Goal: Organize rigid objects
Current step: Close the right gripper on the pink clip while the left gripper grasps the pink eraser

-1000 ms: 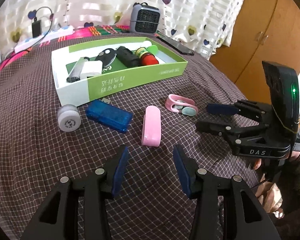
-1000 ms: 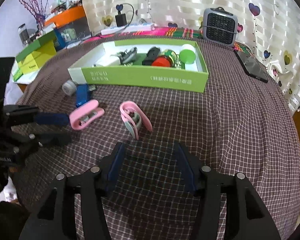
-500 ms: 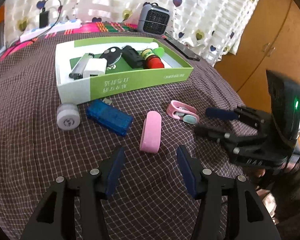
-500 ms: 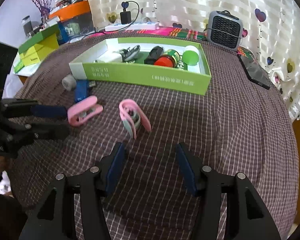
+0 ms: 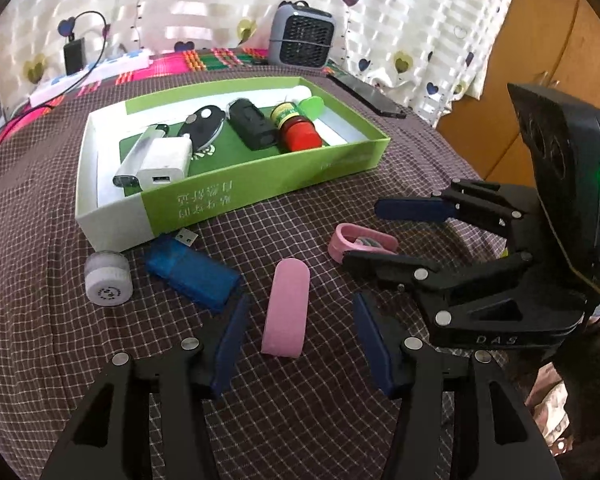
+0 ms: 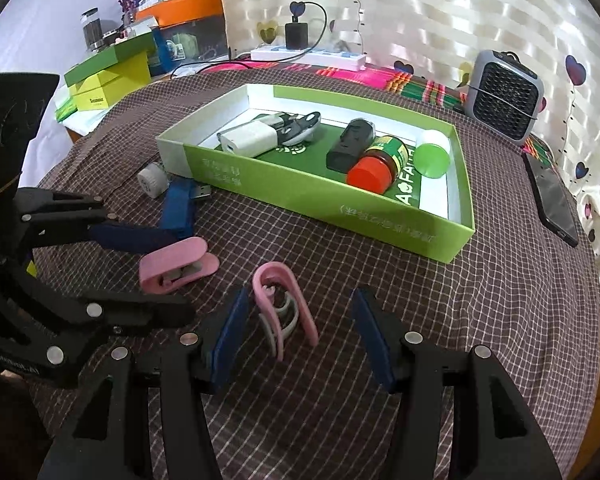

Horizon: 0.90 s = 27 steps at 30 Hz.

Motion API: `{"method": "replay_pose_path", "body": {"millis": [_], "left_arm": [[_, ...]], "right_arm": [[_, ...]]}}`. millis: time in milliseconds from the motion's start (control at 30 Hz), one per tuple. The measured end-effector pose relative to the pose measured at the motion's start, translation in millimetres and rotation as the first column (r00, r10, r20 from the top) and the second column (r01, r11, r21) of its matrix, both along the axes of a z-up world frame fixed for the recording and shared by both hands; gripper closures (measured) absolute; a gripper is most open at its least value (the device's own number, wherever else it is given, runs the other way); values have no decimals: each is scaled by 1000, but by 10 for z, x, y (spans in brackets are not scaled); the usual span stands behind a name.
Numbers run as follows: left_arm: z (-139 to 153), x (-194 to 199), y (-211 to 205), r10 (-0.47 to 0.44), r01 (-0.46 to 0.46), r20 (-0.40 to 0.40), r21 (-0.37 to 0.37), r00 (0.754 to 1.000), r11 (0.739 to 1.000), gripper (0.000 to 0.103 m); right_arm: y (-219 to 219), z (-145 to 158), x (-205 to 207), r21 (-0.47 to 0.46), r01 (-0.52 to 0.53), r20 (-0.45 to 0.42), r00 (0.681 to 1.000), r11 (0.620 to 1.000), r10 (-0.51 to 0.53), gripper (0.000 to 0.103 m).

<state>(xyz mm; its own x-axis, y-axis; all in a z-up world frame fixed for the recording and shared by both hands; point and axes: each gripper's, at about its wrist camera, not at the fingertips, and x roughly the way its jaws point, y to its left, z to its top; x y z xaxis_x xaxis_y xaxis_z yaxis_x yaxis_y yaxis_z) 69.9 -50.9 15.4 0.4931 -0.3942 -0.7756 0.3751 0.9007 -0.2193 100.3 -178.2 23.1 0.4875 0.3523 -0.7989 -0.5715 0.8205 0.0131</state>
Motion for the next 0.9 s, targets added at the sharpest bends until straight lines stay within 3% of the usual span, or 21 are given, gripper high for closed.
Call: {"method": "replay_pose_path", "body": {"millis": [300, 433, 667, 767, 900], "left_arm": [[-9, 9, -51, 13, -14, 31, 36, 999, 999, 53], [-8, 8, -30, 24, -26, 36, 40, 999, 999, 63], [-18, -8, -5, 28, -29, 42, 41, 999, 999, 75], [-20, -11, -10, 22, -24, 40, 43, 999, 999, 84], [-20, -16, -5, 23, -25, 43, 41, 999, 999, 85]], "right_arm": [[-4, -58, 45, 4, -3, -5, 1000, 1000, 3, 49], [-10, -56, 32, 13, 1, 1, 1000, 1000, -1, 65], [-31, -54, 5, 27, 17, 4, 1000, 999, -17, 76], [-33, -53, -5, 25, 21, 7, 1000, 999, -21, 77], [-43, -54, -12, 27, 28, 6, 1000, 999, -29, 77]]}}
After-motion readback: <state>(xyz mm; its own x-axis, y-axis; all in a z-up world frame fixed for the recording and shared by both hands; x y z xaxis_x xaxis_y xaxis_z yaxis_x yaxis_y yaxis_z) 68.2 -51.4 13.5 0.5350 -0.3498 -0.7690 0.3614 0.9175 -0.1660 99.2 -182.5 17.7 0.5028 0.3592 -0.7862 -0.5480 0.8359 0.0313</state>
